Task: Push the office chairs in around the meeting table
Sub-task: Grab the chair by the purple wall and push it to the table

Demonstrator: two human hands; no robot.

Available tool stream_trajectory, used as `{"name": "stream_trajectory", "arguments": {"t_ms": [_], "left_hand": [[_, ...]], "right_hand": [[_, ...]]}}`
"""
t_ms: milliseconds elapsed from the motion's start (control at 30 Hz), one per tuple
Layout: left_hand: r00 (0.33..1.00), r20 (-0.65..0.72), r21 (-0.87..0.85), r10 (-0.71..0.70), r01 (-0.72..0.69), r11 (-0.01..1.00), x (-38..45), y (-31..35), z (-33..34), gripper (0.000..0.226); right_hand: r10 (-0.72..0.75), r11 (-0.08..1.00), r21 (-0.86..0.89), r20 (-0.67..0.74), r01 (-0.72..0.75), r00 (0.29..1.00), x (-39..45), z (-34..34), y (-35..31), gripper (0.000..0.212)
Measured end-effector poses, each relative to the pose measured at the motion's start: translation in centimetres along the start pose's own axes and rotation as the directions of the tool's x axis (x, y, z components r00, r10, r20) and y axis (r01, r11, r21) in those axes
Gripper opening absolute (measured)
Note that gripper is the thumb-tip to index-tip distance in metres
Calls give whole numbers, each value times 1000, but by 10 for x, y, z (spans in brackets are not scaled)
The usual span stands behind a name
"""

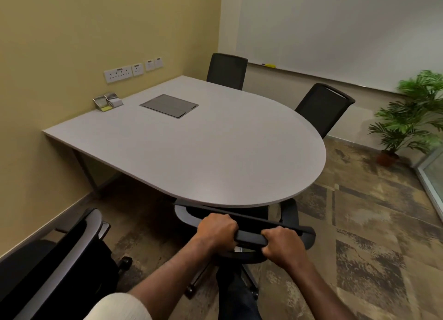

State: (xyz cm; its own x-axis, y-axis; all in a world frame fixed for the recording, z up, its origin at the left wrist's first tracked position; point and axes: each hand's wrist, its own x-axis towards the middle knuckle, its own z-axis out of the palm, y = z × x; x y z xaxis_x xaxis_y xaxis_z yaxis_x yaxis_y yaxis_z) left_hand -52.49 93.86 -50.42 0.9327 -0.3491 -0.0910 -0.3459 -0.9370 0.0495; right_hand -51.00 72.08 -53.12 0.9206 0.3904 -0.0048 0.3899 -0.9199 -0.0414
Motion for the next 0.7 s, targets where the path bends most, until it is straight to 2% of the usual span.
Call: {"name": "stream_trajectory", "arguments": {"t_ms": [200, 333, 500, 700], "left_hand": [[999, -50, 7, -15, 15, 1000, 39, -35, -3, 18], [995, -96, 29, 2, 0, 1000, 65, -51, -2, 18], [989, -148, 12, -10, 12, 1000, 94, -50, -6, 18], [993, -112, -16, -36, 34, 999, 103, -51, -9, 19]], "right_hand": [[-8, 1000, -10, -9, 8, 1000, 55, -6, 1, 21], [-26, 1000, -13, 17, 26, 1000, 90, -8, 9, 10], [-66, 995, -76, 52, 70, 996, 129, -15, 36, 17], [-130, 985, -104, 53, 135, 990, 141, -12, 47, 23]]}}
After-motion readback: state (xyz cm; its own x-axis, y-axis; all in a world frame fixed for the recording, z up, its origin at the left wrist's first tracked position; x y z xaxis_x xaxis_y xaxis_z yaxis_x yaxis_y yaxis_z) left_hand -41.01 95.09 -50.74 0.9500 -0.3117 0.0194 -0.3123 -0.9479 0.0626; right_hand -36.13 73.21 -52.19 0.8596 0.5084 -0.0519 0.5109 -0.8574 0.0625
